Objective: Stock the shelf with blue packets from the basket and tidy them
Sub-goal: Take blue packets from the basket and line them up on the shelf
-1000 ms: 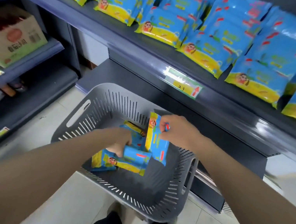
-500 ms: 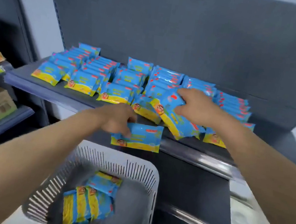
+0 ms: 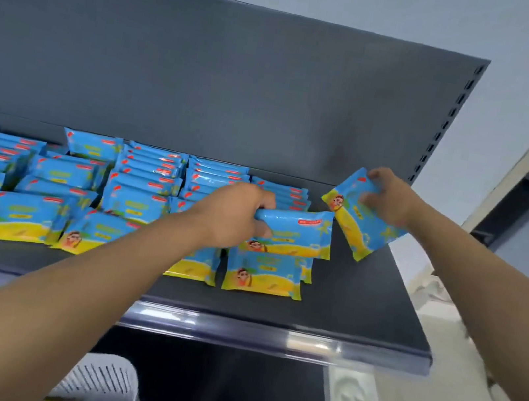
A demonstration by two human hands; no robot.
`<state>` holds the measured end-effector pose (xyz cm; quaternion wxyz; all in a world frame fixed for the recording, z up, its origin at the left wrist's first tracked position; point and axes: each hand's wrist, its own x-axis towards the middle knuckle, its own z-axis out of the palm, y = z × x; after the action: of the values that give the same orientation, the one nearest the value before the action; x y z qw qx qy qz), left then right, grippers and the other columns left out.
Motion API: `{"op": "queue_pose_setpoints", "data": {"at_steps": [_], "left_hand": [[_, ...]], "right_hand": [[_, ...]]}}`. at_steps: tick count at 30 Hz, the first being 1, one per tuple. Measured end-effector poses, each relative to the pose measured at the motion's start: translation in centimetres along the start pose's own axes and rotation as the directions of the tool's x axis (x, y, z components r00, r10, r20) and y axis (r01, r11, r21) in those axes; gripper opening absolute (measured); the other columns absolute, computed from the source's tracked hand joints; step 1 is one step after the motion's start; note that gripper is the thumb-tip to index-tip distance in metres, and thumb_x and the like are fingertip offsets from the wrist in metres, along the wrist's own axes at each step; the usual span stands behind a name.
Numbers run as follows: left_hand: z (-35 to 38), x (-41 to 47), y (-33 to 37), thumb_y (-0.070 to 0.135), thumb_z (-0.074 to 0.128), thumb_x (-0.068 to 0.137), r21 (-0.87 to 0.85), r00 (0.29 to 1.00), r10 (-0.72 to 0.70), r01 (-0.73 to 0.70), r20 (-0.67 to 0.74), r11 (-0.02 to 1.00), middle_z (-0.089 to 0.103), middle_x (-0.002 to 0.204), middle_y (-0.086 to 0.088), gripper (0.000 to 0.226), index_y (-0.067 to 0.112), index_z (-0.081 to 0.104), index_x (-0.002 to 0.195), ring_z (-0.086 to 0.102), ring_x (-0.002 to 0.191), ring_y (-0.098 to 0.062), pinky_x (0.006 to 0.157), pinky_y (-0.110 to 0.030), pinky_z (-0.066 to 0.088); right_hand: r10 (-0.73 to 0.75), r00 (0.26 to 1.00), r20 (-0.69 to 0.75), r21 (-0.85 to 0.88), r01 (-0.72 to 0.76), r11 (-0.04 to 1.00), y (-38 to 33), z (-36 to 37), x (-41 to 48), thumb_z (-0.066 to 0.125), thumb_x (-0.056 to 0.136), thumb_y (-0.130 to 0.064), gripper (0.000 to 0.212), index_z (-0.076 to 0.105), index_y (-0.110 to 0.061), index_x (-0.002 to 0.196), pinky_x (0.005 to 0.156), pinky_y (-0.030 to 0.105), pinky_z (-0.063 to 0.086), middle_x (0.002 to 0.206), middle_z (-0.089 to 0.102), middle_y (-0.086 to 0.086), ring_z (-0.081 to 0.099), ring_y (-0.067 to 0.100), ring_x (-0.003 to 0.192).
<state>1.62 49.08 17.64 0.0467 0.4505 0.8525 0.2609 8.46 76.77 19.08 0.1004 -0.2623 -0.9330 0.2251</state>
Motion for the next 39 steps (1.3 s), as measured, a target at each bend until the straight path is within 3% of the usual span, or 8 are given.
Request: {"op": "queue_pose_setpoints", "data": {"at_steps": [4, 8, 17, 25, 28, 33, 36, 39], "left_hand": [[2.4, 4.9, 1.5, 0.019, 0.069, 0.08, 0.001, 0.999, -0.015, 0.015, -0.032, 1.0, 0.055, 0.071, 0.002, 0.013, 0.014, 0.058, 0.079, 0.053, 0.064, -0.018, 0.057, -0.029, 0.041], [3.7, 7.9, 1.2, 0.02, 0.069, 0.081, 0.012, 0.996, -0.066, 0.067, -0.054, 0.998, 0.052, 0.069, 0.009, 0.014, 0.018, 0.055, 0.077, 0.051, 0.06, -0.012, 0.051, -0.026, 0.037], [5.6, 11.9, 1.6, 0.015, 0.066, 0.081, 0.061, 1.0, -0.02, 0.019, 0.017, 0.998, 0.051, 0.078, 0.01, 0.009, 0.017, 0.057, 0.084, 0.05, 0.071, -0.012, 0.064, -0.028, 0.041], [7.7, 15.4, 2.7, 0.016, 0.065, 0.081, 0.038, 0.995, 0.052, -0.055, 0.088, 0.998, 0.054, 0.089, 0.005, 0.01, 0.017, 0.062, 0.09, 0.054, 0.085, -0.016, 0.075, -0.029, 0.044], [8.5, 16.8, 3.0, 0.02, 0.065, 0.082, 0.094, 0.993, 0.058, -0.068, 0.098, 0.993, 0.055, 0.095, 0.003, 0.019, 0.018, 0.062, 0.101, 0.054, 0.092, -0.018, 0.077, -0.026, 0.039], [10.9, 19.6, 3.6, 0.028, 0.064, 0.084, 0.199, 0.99, 0.011, -0.039, 0.142, 0.979, 0.061, 0.112, -0.007, 0.035, 0.017, 0.058, 0.116, 0.054, 0.104, -0.028, 0.087, -0.035, 0.044], [12.3, 21.2, 3.3, 0.028, 0.061, 0.086, 0.262, 0.989, -0.016, -0.023, 0.147, 0.965, 0.06, 0.111, -0.007, 0.037, 0.017, 0.055, 0.121, 0.054, 0.103, -0.027, 0.083, -0.033, 0.04], [13.6, 22.5, 2.7, 0.026, 0.057, 0.088, 0.346, 0.993, -0.027, -0.015, 0.118, 0.938, 0.06, 0.115, -0.005, 0.035, 0.016, 0.053, 0.121, 0.054, 0.105, -0.024, 0.092, -0.034, 0.035]], "right_hand": [[-0.001, 0.989, 0.151, -0.062, 0.011, 0.998, 4.5, 0.0, 4.2, 0.068, 0.08, -0.007, 0.067, 0.036, -0.012, 0.138, 0.09, 0.042, 0.05, 0.134, 0.048, 0.012, 0.057, 0.033, 0.108], [-0.09, 0.987, 0.133, -0.311, 0.128, 0.942, 5.5, 1.1, 7.6, 0.071, 0.075, -0.011, 0.035, 0.061, -0.006, 0.108, 0.078, 0.028, 0.043, 0.112, 0.063, 0.013, 0.058, 0.029, 0.101], [-0.326, 0.899, 0.292, -0.243, 0.4, 0.884, 5.2, 4.6, 11.9, 0.065, 0.075, -0.005, 0.025, 0.069, -0.015, 0.098, 0.078, 0.035, 0.051, 0.097, 0.069, 0.005, 0.062, 0.023, 0.088], [-0.388, 0.866, 0.314, -0.192, 0.458, 0.868, 6.2, 4.9, 13.3, 0.065, 0.083, -0.017, 0.027, 0.066, -0.02, 0.111, 0.085, 0.035, 0.05, 0.103, 0.07, -0.001, 0.062, 0.019, 0.095], [-0.416, 0.87, 0.265, -0.177, 0.468, 0.866, 6.5, 4.5, 13.8, 0.058, 0.089, -0.013, 0.029, 0.064, -0.016, 0.117, 0.092, 0.033, 0.046, 0.115, 0.067, 0.002, 0.059, 0.02, 0.106], [-0.429, 0.9, 0.076, -0.137, 0.436, 0.89, 6.9, 2.8, 13.4, 0.046, 0.092, -0.006, 0.03, 0.067, -0.014, 0.111, 0.084, 0.035, 0.051, 0.105, 0.069, 0.007, 0.064, 0.024, 0.095], [-0.439, 0.898, -0.028, -0.111, 0.433, 0.894, 7.0, 1.7, 12.5, 0.046, 0.092, -0.005, 0.029, 0.068, -0.012, 0.109, 0.082, 0.033, 0.05, 0.104, 0.07, 0.008, 0.064, 0.025, 0.091], [-0.461, 0.884, -0.084, -0.12, 0.45, 0.885, 7.3, 0.7, 11.3, 0.048, 0.091, -0.004, 0.027, 0.069, -0.009, 0.107, 0.083, 0.033, 0.048, 0.103, 0.07, 0.007, 0.063, 0.024, 0.093]]}}
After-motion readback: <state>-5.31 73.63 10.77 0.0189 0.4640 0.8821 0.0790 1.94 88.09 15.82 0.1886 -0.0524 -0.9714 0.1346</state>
